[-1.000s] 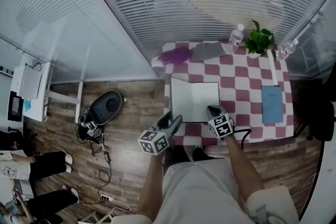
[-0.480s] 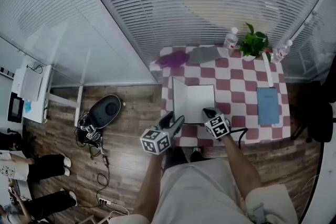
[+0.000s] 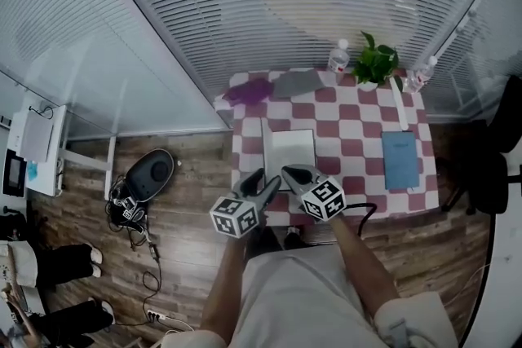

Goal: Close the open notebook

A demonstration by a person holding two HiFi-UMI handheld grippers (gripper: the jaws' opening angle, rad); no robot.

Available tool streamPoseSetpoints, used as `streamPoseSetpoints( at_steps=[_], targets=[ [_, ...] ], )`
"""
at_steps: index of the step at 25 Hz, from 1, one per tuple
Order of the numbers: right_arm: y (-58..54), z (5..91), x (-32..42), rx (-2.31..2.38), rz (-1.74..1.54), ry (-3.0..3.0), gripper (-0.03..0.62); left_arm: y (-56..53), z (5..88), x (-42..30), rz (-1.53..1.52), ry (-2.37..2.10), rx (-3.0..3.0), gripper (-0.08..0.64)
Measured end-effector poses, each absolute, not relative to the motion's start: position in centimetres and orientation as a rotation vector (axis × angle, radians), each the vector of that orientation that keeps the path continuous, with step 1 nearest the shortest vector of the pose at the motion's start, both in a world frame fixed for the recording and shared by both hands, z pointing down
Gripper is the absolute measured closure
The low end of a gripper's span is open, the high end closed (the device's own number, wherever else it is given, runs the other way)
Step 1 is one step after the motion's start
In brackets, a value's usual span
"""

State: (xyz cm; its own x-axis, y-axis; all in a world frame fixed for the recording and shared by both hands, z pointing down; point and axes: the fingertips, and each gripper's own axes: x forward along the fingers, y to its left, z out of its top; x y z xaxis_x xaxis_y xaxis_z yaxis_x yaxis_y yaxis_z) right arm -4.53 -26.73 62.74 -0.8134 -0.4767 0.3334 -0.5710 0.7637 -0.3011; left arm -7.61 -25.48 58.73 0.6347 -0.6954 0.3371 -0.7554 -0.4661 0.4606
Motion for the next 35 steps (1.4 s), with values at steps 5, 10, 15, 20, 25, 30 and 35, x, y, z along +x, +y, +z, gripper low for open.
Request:
streamPoseSetpoints(
  at_steps=[5, 10, 15, 20, 25, 30, 35],
  targets=[
    [-26.5, 61.5, -4.2, 0.802, 0.709, -2.794, 0.592, -25.6, 58.5, -4.9, 0.149, -1.075, 2.320, 0.331],
    [-26.3, 62.3, -2.9, 0.782, 0.758, -2.785, 0.592, -25.6, 58.8, -2.7, 0.172, -0.997, 2.346, 0.331],
    [-26.0, 64.9, -1.5, 0.819, 0.840, -2.730, 0.592, -25.1, 59.3, -1.2, 0.203, -0.944, 2.361, 0.331],
    [-25.9, 66.8, 0.9, 0.929, 0.951, -2.688, 0.592, -24.2, 60.1, -1.6, 0.250, -0.925, 2.366, 0.331],
    [-25.8, 69.1, 3.3, 1.024, 1.000, -2.611, 0.592, -23.3, 62.0, -2.3, 0.314, -0.930, 2.344, 0.331],
    [-25.6, 71.0, 5.3, 1.107, 1.058, -2.529, 0.592, -22.6, 62.8, -2.3, 0.330, -0.944, 2.319, 0.331],
    [-25.8, 71.9, 6.9, 1.195, 0.981, -2.397, 0.592, -21.7, 63.7, -1.6, 0.347, -0.932, 2.301, 0.331]
  ],
)
